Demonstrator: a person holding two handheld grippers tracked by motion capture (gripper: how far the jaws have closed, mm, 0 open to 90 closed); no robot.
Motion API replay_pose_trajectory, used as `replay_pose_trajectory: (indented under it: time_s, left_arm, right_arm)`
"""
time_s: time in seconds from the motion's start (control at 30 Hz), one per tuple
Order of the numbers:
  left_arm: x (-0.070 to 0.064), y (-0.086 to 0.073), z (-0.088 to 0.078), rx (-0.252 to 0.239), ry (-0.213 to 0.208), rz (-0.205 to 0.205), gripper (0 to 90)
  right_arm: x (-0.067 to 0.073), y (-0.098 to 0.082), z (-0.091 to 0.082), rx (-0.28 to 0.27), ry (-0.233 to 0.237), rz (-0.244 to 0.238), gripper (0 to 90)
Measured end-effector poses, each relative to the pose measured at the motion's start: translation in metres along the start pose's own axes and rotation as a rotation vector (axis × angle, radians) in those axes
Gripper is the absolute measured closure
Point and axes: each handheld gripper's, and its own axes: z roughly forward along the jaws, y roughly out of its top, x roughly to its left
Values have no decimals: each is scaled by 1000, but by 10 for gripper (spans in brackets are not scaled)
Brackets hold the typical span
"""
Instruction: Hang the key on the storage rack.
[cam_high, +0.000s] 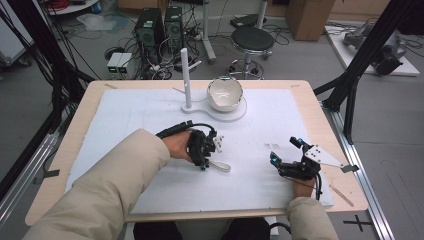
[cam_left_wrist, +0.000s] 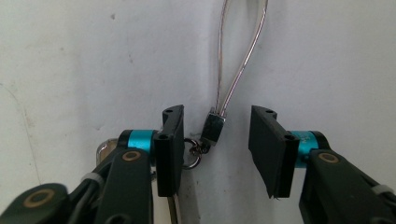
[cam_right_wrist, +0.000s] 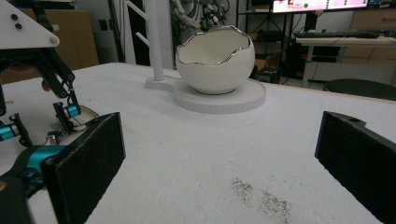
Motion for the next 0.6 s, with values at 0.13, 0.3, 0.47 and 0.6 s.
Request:
replay_pose_trajectory:
  time_s: [0.13,0.3,0.47,0.6]
  left_arm:
    - [0,0,0,15,8,-1,651]
    - [-1,-1,0,26,10,9,772]
    - [-3,0,0,35,10,22,790]
    - [-3,2,0,50,11,10,794]
  right_arm:
    - [0,0,0,-1,-2,-3,7]
    - [0,0,0,1,-1,4,7]
    - [0,0,0,3,-2,2,7]
    - [0,0,0,-1,-1,-4,7]
